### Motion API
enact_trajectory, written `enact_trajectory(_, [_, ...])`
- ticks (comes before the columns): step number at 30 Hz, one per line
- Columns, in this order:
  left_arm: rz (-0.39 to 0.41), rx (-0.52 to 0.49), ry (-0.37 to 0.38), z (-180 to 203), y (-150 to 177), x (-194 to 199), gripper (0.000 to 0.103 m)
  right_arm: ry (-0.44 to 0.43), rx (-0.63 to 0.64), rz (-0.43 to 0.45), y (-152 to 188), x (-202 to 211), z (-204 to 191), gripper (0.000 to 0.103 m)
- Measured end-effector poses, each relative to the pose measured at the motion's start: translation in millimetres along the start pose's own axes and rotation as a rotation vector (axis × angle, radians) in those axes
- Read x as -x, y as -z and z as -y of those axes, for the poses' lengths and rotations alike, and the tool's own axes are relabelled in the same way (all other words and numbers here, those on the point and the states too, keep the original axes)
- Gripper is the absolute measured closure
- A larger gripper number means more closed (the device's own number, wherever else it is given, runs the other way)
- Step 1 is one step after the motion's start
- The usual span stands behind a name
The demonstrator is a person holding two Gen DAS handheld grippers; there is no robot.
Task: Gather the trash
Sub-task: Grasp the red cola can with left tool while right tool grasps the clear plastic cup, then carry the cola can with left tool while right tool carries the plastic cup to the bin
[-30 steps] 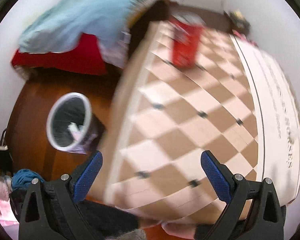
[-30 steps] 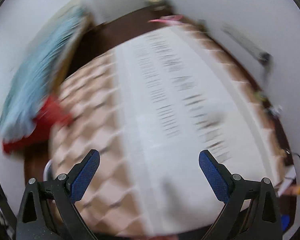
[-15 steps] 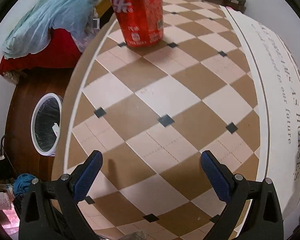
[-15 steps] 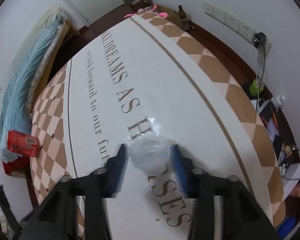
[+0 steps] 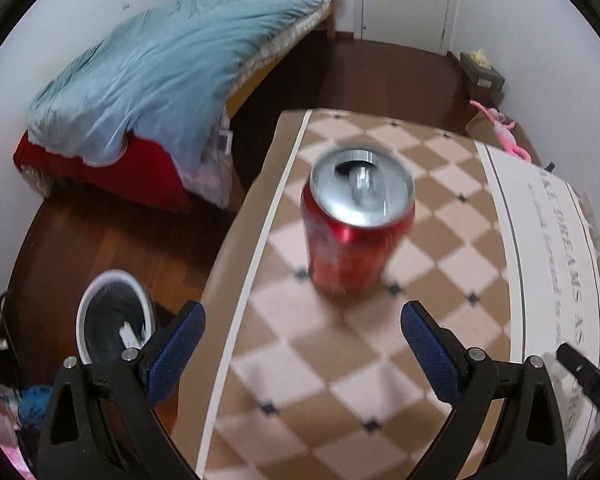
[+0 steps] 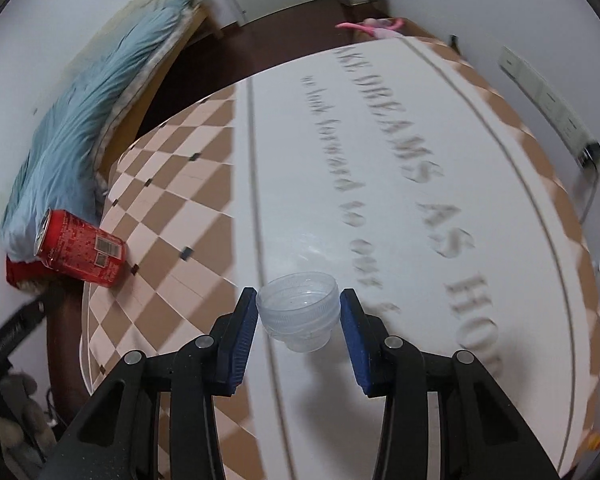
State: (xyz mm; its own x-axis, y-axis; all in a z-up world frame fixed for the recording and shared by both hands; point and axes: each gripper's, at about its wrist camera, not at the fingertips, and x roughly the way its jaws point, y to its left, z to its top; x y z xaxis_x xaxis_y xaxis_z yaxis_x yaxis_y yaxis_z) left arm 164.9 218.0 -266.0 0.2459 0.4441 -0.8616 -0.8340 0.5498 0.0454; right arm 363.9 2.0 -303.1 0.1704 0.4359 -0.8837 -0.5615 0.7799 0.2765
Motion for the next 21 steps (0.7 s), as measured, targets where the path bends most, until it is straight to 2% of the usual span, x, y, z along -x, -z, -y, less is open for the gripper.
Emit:
enact_trajectory(9, [-0.01,-0.054,0.019,14.1,-35.1,-31.9,0.004,0.032,0.069,-0.023,-32.2,-22.0,-38.4,0.059])
enact_trajectory(10, [-0.009,-0.059,0.02,15.6,-37.1,-33.8,0.006,0.032,0.071,-0.023,-33.5,-22.8,-40.2,0.059])
enact_trajectory(11, [-0.007,-0.061,0.02,16.5,-38.9,-34.7,0.02,0.034,0.075,-0.023,-34.5,-23.2,-42.2,0.059])
enact_trajectory(12, [-0.004,-0.062,0.028,16.9,-40.7,-34.8,0.041,0.037,0.081,-0.024,-35.0,-23.3,-44.1,0.059])
enact_trajectory(21, [0.084,-0.083,0.044,11.3,-40.4,-2.9,0.04,0.037,0.106,-0.019,-28.5,-13.5,-50.5,0.059])
